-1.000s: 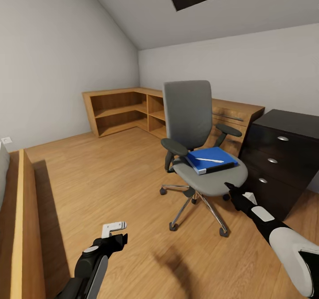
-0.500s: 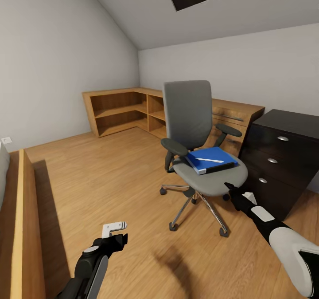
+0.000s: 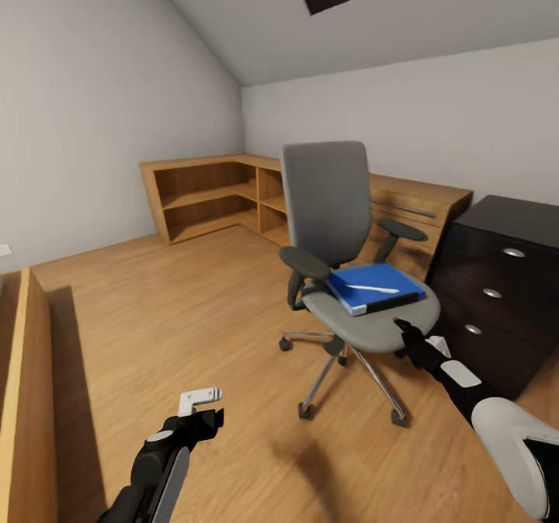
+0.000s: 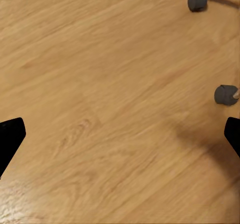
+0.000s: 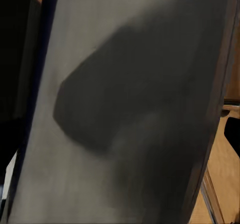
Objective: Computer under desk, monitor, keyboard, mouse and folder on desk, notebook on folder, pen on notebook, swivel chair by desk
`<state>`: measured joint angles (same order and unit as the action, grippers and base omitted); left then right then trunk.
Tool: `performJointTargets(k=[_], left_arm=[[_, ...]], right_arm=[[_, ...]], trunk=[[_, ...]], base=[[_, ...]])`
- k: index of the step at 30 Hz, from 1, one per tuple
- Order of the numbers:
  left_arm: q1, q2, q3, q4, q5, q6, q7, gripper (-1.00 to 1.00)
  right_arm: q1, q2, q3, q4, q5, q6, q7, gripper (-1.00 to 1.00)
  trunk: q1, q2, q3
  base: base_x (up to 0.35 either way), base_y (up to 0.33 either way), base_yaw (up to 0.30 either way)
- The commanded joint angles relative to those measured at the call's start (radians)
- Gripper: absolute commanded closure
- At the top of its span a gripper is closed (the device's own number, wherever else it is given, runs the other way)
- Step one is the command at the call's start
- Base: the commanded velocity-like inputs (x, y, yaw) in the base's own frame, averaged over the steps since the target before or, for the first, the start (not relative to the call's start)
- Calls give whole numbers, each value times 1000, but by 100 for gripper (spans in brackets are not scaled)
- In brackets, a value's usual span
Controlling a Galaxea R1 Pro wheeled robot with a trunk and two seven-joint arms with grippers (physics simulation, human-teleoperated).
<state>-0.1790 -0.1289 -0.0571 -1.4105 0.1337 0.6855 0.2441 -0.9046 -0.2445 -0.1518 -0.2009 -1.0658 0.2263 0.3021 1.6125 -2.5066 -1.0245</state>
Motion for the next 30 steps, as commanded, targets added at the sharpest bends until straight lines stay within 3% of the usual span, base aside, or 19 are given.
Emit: performJointTargets(k=[1, 8, 30], left_arm=[[-1, 0, -1, -1, 11, 3, 9, -100], [-1, 0, -1, -1, 9, 3, 9, -100], [0, 0, -6, 54, 9, 3, 9, -100]], right_arm=[[0, 1, 0, 2, 1, 7, 2, -100], [-1, 1, 0, 2, 2, 7, 2, -100], [-1, 1, 0, 2, 3, 7, 2, -100]], trunk=[[1, 0, -1], [1, 0, -1], [1, 0, -1]], base=[[320, 0, 0], [290, 0, 26], [94, 0, 267]])
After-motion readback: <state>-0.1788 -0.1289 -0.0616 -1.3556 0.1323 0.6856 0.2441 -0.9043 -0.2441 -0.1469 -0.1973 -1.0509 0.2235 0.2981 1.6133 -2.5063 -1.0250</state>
